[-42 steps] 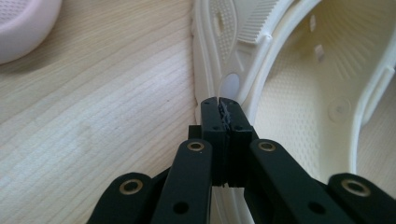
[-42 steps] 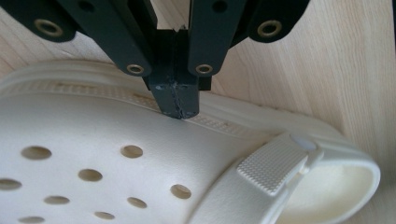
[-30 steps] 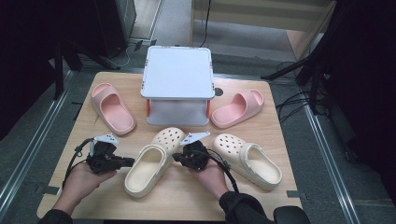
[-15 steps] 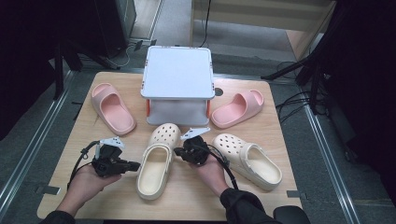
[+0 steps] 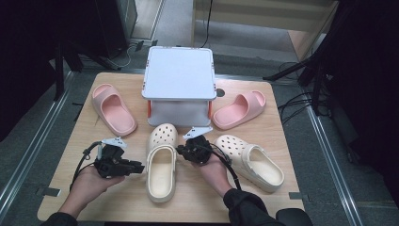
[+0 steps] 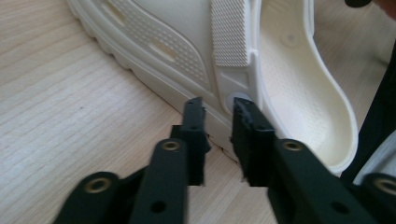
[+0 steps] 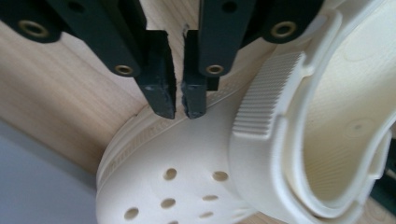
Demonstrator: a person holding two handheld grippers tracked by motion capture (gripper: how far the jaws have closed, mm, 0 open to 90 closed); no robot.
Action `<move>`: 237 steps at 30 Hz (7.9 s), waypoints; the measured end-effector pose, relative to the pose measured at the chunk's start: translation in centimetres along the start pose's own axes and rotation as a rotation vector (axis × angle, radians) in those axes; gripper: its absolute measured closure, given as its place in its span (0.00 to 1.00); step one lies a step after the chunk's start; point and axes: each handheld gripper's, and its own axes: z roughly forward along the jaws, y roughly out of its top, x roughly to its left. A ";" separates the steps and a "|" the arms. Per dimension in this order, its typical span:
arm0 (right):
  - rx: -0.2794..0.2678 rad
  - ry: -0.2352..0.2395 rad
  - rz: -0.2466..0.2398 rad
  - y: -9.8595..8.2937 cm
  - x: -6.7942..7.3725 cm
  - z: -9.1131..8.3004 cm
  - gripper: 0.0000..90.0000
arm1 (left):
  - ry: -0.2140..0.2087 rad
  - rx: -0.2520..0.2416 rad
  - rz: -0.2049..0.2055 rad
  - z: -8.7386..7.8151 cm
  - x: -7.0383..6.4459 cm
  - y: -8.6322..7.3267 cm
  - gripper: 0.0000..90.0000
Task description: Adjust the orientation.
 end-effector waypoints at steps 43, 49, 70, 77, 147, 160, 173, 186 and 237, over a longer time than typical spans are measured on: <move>-0.025 0.019 0.081 -5.2 -4.0 -15.1 0.70 | -0.034 -0.021 0.089 -0.6 0.2 3.6 0.52; -0.032 -0.016 0.094 -6.5 -4.7 -17.3 0.70 | -0.032 -0.020 0.097 -0.5 0.2 3.7 0.51; 0.054 -0.116 0.159 -9.7 -7.1 -18.4 0.64 | -0.021 -0.025 0.109 -0.5 0.5 3.7 0.50; 0.077 -0.059 0.154 -9.8 -8.0 -16.3 0.72 | -0.021 -0.029 0.108 -0.5 0.4 3.7 0.49; -0.048 -0.058 0.176 -2.0 -2.9 -10.9 0.89 | -0.001 -0.043 0.110 -1.0 0.5 2.5 0.60; -0.072 -0.084 0.192 -4.8 -8.6 -12.6 0.99 | 0.003 -0.016 0.103 0.0 1.4 2.9 0.83; -0.012 -0.127 0.142 -4.8 -10.3 -9.8 0.96 | 0.019 0.013 0.089 1.3 2.2 3.0 0.82; 0.015 -0.101 0.150 -4.5 -9.5 -9.5 0.99 | 0.014 0.031 0.097 1.8 1.9 3.1 0.81; -0.147 0.056 0.188 -3.9 -6.2 -9.9 0.76 | -0.006 -0.053 0.094 0.3 1.2 3.7 0.83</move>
